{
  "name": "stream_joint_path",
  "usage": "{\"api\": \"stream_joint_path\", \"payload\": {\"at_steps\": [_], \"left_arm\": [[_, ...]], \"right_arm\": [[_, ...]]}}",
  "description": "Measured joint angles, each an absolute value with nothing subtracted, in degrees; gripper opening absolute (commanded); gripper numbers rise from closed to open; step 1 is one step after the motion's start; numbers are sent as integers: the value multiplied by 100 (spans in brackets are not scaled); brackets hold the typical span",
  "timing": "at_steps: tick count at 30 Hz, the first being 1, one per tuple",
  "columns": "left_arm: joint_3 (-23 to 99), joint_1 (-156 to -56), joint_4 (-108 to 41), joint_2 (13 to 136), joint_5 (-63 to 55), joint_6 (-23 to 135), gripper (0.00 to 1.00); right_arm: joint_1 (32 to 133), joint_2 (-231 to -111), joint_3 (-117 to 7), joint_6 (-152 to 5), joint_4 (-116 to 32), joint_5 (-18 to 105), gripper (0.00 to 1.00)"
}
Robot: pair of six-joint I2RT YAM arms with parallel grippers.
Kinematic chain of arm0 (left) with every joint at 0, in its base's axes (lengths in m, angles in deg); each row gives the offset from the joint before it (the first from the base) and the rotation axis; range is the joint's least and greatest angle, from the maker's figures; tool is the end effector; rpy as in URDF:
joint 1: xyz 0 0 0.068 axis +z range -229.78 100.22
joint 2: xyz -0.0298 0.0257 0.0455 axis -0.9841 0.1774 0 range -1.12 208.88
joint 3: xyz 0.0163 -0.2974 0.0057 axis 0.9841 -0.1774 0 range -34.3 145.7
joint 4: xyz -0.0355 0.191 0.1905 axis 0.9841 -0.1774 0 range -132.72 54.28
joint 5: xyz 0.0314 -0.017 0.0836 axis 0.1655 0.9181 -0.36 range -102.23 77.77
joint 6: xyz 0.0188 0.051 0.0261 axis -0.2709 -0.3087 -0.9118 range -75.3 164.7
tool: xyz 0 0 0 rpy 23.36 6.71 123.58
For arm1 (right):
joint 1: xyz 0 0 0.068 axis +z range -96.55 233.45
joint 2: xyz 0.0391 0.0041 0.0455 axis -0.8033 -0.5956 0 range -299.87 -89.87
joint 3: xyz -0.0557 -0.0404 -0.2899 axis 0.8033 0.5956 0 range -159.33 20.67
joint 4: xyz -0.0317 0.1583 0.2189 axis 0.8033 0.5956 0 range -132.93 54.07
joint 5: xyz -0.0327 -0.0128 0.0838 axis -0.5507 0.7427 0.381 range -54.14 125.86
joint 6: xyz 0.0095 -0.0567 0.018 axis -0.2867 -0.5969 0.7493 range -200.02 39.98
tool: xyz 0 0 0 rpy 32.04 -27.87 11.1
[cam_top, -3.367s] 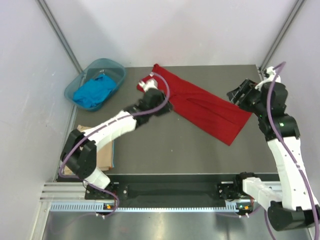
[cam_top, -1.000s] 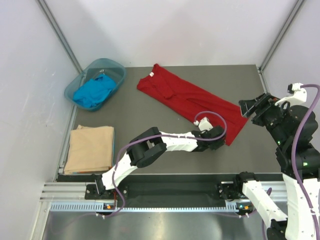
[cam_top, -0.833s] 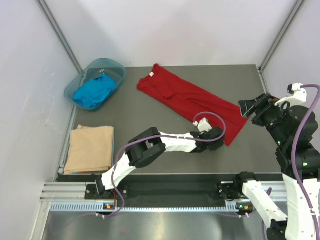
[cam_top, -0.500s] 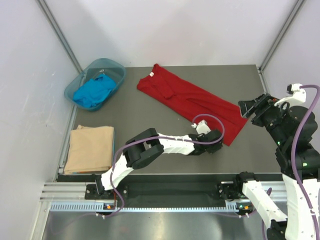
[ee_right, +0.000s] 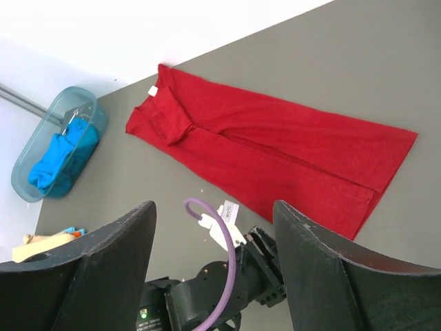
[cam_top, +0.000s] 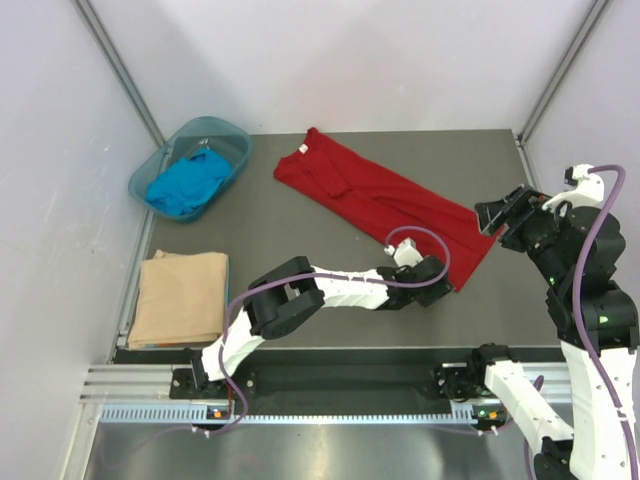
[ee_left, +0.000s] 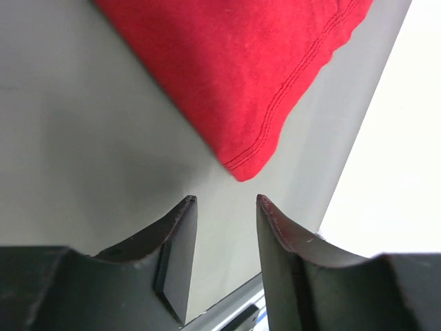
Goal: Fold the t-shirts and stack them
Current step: Fold the tshirt
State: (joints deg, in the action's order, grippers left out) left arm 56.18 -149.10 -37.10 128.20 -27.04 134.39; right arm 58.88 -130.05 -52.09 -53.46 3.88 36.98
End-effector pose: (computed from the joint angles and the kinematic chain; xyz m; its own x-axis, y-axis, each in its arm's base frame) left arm 0.1980 -0.4922 0.1481 -0.8367 -0.5208 -0.1692 -0.2235 0.6069 -0.7627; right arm 0.0966 0.0100 0.4599 -0.2697 0.4235 -0.8648 0.0079 0.8990 0.4378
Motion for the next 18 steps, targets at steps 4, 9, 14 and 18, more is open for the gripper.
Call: {"api": "stream_joint_path", "payload": {"at_steps": [4, 9, 14, 18], "left_arm": [[5843, -14910, -3776, 12988, -2706, 13505, 47], [6168, -14910, -3940, 13187, -2715, 13590, 48], [6413, -14908, -4110, 13316, -2734, 13632, 47], [6516, -14897, -4189, 13382, -2737, 13666, 41]], "right_arm": [[5888, -13005, -5209, -5348, 382, 3701, 69], [5888, -13005, -5209, -5348, 382, 3701, 69], [5890, -13005, -5209, -5350, 382, 3701, 69], [5888, -13005, -5213, -5361, 382, 3701, 70]]}}
